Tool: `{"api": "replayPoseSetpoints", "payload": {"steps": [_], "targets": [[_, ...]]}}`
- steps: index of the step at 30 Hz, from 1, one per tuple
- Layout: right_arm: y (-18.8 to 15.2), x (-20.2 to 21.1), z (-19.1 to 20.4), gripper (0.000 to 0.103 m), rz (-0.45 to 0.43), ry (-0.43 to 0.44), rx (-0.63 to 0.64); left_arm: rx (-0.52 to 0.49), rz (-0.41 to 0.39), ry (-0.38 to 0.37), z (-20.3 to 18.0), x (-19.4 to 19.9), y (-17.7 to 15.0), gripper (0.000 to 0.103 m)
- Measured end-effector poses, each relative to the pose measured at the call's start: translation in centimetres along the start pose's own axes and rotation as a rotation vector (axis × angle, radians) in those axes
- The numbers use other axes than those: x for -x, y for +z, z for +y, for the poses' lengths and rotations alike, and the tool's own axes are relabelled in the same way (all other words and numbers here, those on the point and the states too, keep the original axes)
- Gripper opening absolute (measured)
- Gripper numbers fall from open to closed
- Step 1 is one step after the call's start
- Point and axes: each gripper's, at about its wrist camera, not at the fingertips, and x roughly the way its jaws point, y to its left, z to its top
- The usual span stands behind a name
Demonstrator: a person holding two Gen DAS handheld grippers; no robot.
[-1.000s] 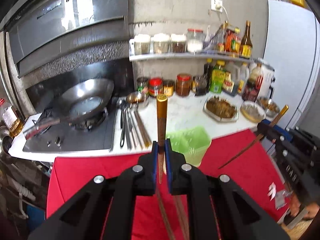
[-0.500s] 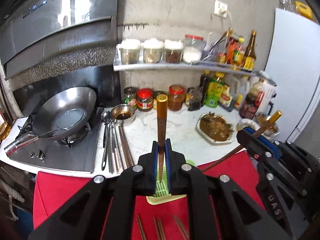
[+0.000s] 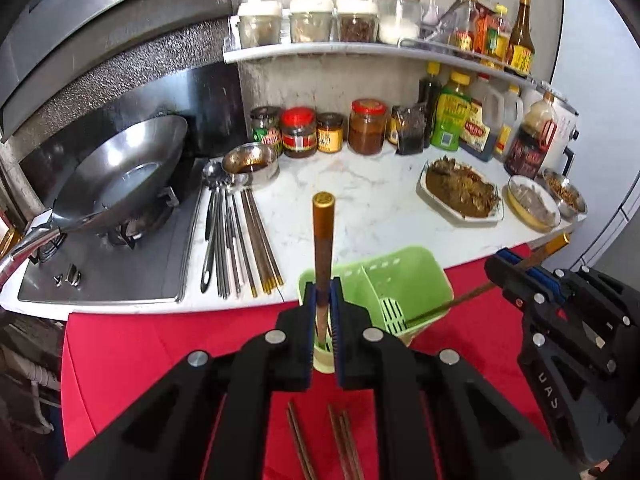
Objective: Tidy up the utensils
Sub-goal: 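Lower the left tool's chopstick into the green holder while the right tool inserts its own, then open both tools to release the chopsticks in the green holder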
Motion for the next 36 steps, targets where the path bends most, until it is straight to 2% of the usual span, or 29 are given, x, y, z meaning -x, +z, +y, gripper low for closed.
{"api": "replayPoseSetpoints", "payload": {"steps": [5,12,16,18,19,20,21,23,27,29,31,36], "targets": [[-0.8,-0.3,0.1,0.007,0.023,-0.007,0.008,-0.012,0.018,-0.001,-0.4,-0.5,-0.7,0.008],[-1.7,-1.1,0.1,0.009,0.056,-0.007,0.003,-0.012,0.003,-0.001,-0.7,-1.0,-1.4,0.008],[-2.0,-0.8,-0.1,0.01,0.066,-0.012,-0.009,0.003,0.027,-0.004,-0.4,-1.2,-1.8,0.008],[-2.0,0.1,-0.4,0.018,0.059,-0.013,-0.023,0.01,0.028,-0.004,-0.1,-0.7,-2.0,0.008],[-2.0,0.7,-0.5,0.034,0.052,-0.01,-0.032,0.014,0.022,-0.005,0.1,-0.4,-2.1,0.008],[-2.0,1.2,-0.6,0.047,0.043,-0.009,-0.035,0.015,0.012,0.0,0.2,0.3,-2.1,0.014],[-2.0,2.1,-0.8,0.049,0.022,-0.019,-0.033,0.014,-0.003,0.007,0.3,1.0,-2.2,0.017],[-2.1,3.9,-0.9,0.05,-0.004,-0.027,-0.03,0.003,-0.031,0.017,0.1,2.5,-2.4,0.033],[-2.5,7.5,-1.1,0.051,-0.054,-0.037,-0.033,-0.019,-0.109,0.026,-0.2,6.9,-3.3,0.041],[-3.0,9.7,-1.2,0.051,-0.076,-0.04,-0.035,-0.027,-0.146,0.031,-0.3,9.0,-3.8,0.053],[-3.6,11.2,-1.1,0.051,-0.087,-0.044,-0.031,-0.028,-0.174,0.036,-0.3,11.2,-4.9,0.055],[-6.4,14.9,-0.8,0.051,-0.108,-0.033,-0.033,-0.054,-0.169,0.077,-0.4,14.0,-9.2,0.055]]}}
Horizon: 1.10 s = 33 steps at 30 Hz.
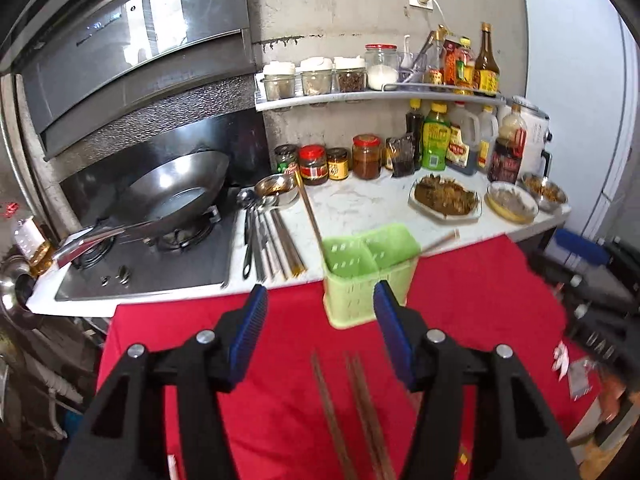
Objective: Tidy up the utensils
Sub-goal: 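Open both tools to release the chopsticks in the green holder, then move both tools back down to the remaining chopsticks on the cloth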
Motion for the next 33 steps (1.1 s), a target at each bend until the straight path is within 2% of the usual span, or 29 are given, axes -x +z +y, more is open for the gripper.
{"api": "replayPoseSetpoints", "payload": {"steps": [10,15,21,25,31,33], "targets": [[-5.8,3.7,0.5,0.051,0.015,0.003,-0.037,0.031,0.035,0.011,0.1,1.9,-8.1,0.055],[-9.9,5.0,1.5,0.051,0.031,0.015,-0.028,0.034,0.042,0.03,-0.7,2.9,-13.0,0.055],[-15.1,4.8,3.0,0.051,0.085,0.039,-0.001,0.055,0.099,0.03,-0.8,2.3,-18.8,0.055],[-17.7,4.3,3.4,0.051,0.109,0.05,0.003,0.073,0.141,0.011,-0.6,1.1,-21.5,0.054],[-20.7,3.0,3.0,0.05,0.158,0.07,-0.018,0.078,0.196,-0.062,-0.8,-0.6,-24.9,0.038],[-21.4,2.6,2.9,0.044,0.173,0.068,-0.016,0.07,0.215,-0.076,-0.9,-1.0,-25.7,0.032]]}}
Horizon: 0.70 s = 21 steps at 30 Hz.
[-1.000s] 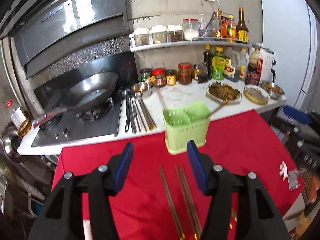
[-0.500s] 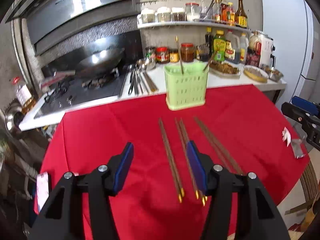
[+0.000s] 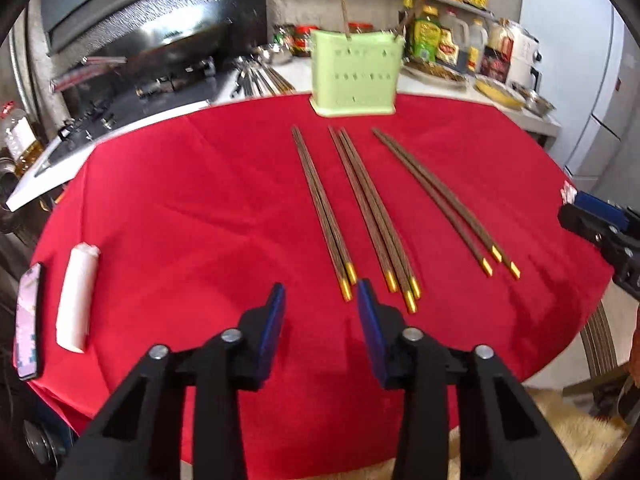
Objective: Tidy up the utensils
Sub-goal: 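Move both tools back down to the remaining chopsticks on the cloth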
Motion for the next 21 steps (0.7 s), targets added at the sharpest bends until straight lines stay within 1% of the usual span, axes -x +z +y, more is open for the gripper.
{"api": "replayPoseSetpoints", "payload": {"steps": [2,6,10,13,15,17,21], "targets": [[-0.4,-0.1,-0.3,0.041,0.004,-0.004,-0.005,0.009,0.0,-0.012,0.2,-0.2,-0.5,0.03],[-1.2,-0.2,-0.6,0.041,-0.011,-0.02,-0.016,0.055,-0.012,-0.03,0.6,-0.5,-0.9,0.03],[-2.1,-1.0,-0.4,0.041,0.003,-0.011,-0.008,0.08,-0.024,-0.032,0.4,-1.0,-1.4,0.03],[-2.7,-2.2,-0.2,0.037,0.03,-0.003,0.007,0.071,-0.013,-0.039,-0.3,-1.7,-1.9,0.03],[-3.1,-2.9,-0.2,0.033,0.049,0.016,0.003,0.071,-0.003,-0.042,-0.4,-2.1,-2.1,0.03],[-3.3,-3.4,-0.1,0.027,0.057,0.017,0.01,0.077,-0.005,-0.035,-0.4,-2.4,-2.3,0.03],[-3.7,-4.0,-0.1,0.026,0.071,0.027,0.015,0.09,0.002,-0.039,-0.3,-2.9,-2.3,0.03]]}}
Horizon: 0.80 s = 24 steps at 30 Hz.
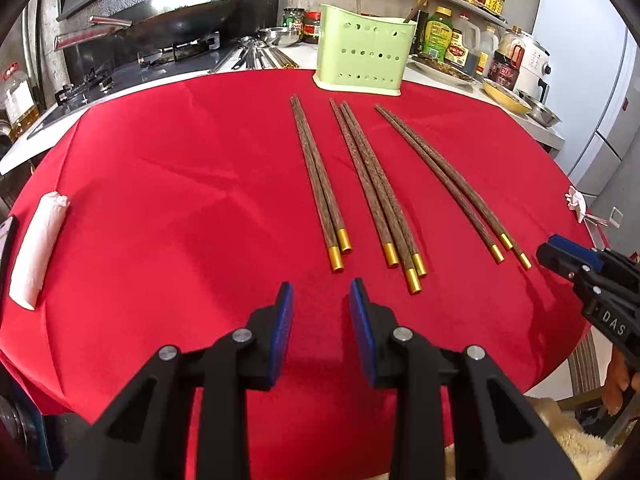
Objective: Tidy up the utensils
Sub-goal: 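Move both tools back down to the remaining chopsticks on the cloth, then close the left tool on a chopstick while the right tool grips another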
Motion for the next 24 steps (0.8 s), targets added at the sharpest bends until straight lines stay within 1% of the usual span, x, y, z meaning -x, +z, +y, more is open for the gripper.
{"api": "replayPoseSetpoints", "payload": {"steps": [6,7,8,11,16,19,22,24], "targets": [[-0.2,-0.5,-0.6,0.026,0.008,0.002,-0.021,-0.025,-0.006,-0.004,-0.6,-0.4,0.5,0.03],[-0.3,-0.6,-0.7,0.026,0.01,0.001,-0.022,-0.027,-0.004,0.005,-0.7,-0.7,0.7,0.03],[-0.3,-0.7,-0.8,0.025,0.013,-0.001,-0.021,-0.03,0.0,0.009,-0.8,-1.0,0.9,0.028],[-0.3,-0.8,-1.0,0.02,0.016,0.005,-0.03,-0.035,0.005,0.021,-0.8,-1.5,1.2,0.019],[-0.3,-1.2,-0.9,0.02,0.029,0.032,-0.025,-0.07,0.002,0.038,-1.3,-1.6,1.2,0.015],[-0.3,-1.5,-0.5,0.02,0.042,0.04,-0.007,-0.085,0.001,0.056,-1.3,-1.7,1.2,0.008],[-0.3,-2.0,-0.3,0.019,0.052,0.028,-0.001,-0.073,0.006,0.048,-0.6,-1.7,1.3,0.008],[-0.1,-2.1,-0.3,0.013,0.05,0.013,0.005,-0.071,0.004,0.056,-0.4,-1.6,1.3,0.008]]}}
